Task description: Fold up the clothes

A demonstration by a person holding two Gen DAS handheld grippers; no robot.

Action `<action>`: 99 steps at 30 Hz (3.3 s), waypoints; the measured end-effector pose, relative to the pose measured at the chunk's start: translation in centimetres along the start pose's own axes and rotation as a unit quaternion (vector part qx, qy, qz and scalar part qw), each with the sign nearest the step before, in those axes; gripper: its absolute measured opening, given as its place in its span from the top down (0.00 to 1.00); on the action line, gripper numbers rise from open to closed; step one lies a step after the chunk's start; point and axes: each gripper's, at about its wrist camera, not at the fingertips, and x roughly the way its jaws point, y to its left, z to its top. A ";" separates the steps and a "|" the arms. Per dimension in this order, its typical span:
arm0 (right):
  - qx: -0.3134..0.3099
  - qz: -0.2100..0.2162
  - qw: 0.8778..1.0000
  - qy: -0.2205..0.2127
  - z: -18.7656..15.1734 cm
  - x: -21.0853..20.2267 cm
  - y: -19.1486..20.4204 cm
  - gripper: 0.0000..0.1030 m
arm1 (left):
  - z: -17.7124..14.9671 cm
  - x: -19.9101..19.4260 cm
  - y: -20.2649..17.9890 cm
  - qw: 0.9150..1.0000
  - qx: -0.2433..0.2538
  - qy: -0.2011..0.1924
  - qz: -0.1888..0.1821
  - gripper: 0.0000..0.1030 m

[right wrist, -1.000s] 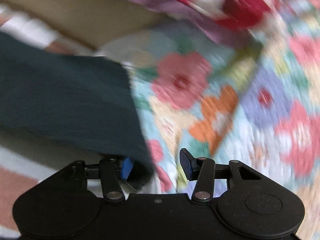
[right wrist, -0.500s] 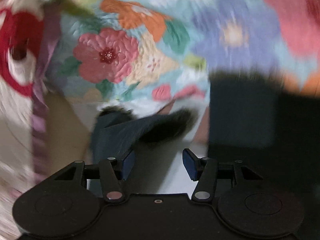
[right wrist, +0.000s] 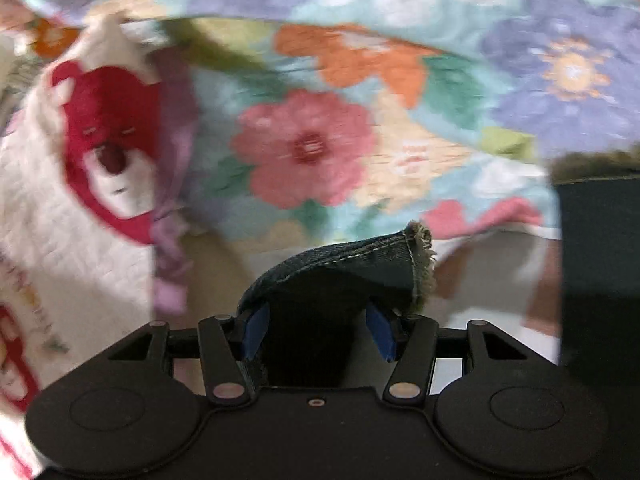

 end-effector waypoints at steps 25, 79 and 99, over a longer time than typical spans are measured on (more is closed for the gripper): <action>-0.399 -0.192 0.891 0.097 0.7 9.3 9.2 0.82 | 0.9 3.0 2.7 0.988 -0.153 0.032 0.009 0.45; -0.835 -0.069 0.513 0.187 -27.4 2.8 18.2 0.93 | -1.5 1.1 4.0 0.969 -0.243 0.022 -0.045 0.41; -0.822 -0.104 0.518 0.211 -27.3 5.4 17.5 0.84 | -1.4 1.1 4.1 0.969 -0.242 0.021 -0.044 0.40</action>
